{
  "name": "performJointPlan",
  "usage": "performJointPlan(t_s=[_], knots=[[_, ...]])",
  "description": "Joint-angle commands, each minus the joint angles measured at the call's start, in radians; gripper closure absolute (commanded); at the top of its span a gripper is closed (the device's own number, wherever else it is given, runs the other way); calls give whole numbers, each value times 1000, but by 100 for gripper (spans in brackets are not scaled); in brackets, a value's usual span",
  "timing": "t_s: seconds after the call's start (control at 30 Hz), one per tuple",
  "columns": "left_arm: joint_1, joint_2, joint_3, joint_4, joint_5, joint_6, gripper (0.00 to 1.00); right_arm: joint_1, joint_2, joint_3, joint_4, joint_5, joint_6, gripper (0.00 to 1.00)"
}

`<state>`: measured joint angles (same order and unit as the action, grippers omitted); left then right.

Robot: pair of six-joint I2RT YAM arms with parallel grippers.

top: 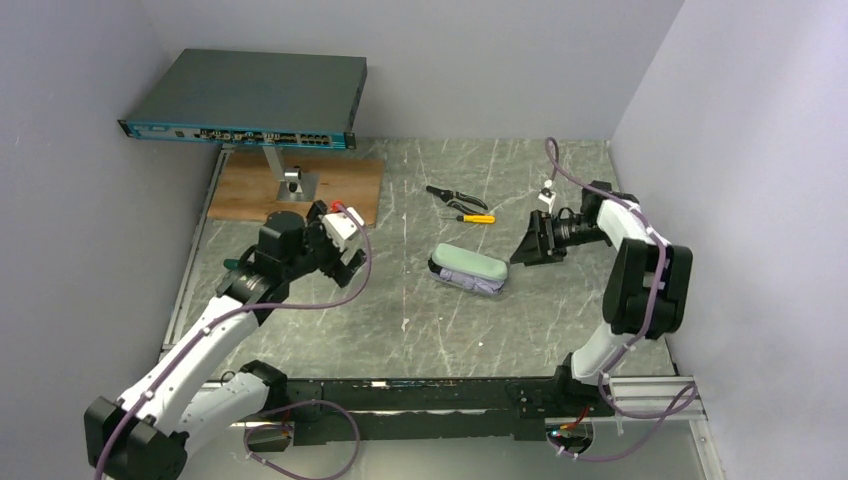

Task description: Open the umbrella

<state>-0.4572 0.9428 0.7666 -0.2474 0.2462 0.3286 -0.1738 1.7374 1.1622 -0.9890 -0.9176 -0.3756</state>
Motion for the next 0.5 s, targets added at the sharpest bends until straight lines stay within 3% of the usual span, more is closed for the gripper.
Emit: performJointPlan(t_s=[0.0, 0.13, 0.27, 0.47], knots=[[40, -115, 32, -169, 62, 168, 0, 24, -209, -31, 34, -80, -104, 37], [42, -226, 4, -231, 88, 335, 1, 215, -433, -109, 185, 101, -101, 62], [43, -282, -24, -253, 69, 342, 2, 457, -505, -177, 247, 256, -92, 68], [45, -321, -14, -283, 36, 364, 2, 614, -427, -184, 310, 407, -90, 68]])
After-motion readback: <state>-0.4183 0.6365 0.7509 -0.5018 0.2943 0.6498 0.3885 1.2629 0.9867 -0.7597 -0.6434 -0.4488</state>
